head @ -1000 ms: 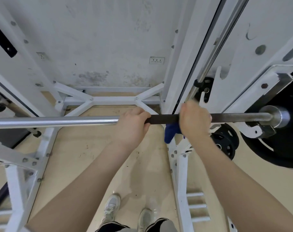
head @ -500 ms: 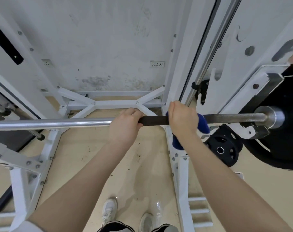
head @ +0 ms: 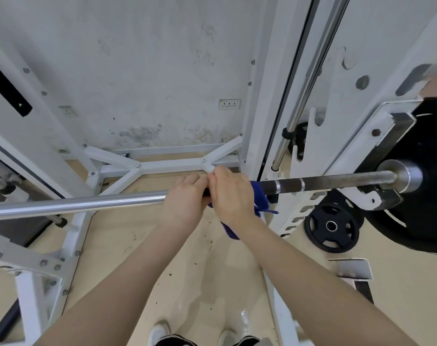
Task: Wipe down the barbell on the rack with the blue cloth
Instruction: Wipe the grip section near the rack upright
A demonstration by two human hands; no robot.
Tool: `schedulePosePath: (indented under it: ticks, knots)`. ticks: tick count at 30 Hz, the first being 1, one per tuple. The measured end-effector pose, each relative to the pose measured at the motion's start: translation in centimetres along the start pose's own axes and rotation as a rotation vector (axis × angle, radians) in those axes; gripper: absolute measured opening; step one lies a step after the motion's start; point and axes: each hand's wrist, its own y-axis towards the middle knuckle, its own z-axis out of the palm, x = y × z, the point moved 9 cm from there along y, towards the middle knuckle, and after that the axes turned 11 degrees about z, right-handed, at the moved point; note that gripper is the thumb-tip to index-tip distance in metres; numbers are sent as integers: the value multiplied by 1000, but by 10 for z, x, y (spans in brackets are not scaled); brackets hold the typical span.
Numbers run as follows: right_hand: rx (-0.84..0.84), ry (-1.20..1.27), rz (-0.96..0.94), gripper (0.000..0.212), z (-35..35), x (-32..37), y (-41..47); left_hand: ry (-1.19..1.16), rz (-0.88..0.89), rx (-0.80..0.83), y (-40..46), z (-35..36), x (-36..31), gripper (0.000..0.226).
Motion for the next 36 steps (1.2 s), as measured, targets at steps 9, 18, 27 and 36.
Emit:
schedulePosePath:
  ticks: [9,18,27,36]
  knots:
    - [-243,107,199,19,-5,-42,-3,37,36,78,-6,-19,34,37]
    - [-45,31,-13,8,5,10,10,47,114,221,-9,-26,53,39]
    - [-174,149,-38,10,11,74,7,7,116,177,-16,-32,69,23]
    - [-123,23,289,13,0,16,10,-26,173,145,-18,-32,68,21]
